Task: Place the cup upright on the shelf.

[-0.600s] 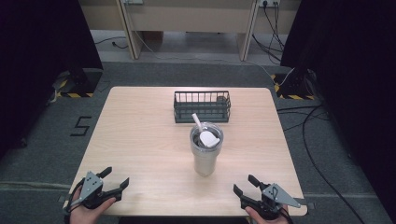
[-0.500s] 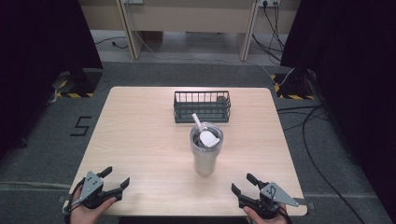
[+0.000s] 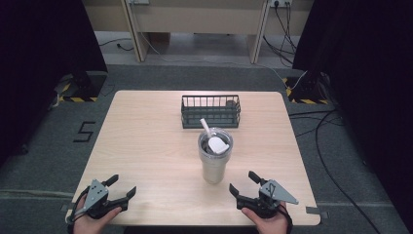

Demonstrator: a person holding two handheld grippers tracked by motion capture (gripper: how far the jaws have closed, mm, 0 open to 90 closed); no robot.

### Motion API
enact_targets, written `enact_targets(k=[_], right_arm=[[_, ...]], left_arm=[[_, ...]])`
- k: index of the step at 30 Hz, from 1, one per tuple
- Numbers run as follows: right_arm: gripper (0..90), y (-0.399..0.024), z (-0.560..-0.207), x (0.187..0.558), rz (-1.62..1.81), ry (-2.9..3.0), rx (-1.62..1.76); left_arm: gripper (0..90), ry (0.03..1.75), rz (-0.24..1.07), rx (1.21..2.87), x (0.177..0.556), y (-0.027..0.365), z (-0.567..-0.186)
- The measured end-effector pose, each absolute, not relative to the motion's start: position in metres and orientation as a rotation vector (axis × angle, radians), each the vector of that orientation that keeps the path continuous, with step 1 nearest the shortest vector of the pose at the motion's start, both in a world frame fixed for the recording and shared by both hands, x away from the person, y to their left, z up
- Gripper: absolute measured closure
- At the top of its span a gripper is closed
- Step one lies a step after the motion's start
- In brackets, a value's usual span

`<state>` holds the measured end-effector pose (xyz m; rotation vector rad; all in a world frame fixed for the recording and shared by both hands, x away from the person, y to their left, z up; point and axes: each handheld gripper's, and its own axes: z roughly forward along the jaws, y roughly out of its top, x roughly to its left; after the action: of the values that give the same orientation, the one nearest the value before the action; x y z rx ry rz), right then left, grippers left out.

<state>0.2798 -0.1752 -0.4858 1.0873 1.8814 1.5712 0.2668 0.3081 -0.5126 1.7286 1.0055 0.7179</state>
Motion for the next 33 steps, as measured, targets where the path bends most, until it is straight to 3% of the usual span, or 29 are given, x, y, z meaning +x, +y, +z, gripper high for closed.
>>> enact_targets(k=[18, 33], right_arm=[[18.5, -0.146, -0.482, 0.31, 1.561, 1.91, 1.052], [13.0, -0.12, -0.479, 0.333, 1.562, 1.924, 0.987]], left_arm=[[19.1, 1.002, 0.717, 1.729, 0.267, 0.307, -0.513], [19.1, 0.999, 0.713, 1.729, 0.267, 0.307, -0.513]])
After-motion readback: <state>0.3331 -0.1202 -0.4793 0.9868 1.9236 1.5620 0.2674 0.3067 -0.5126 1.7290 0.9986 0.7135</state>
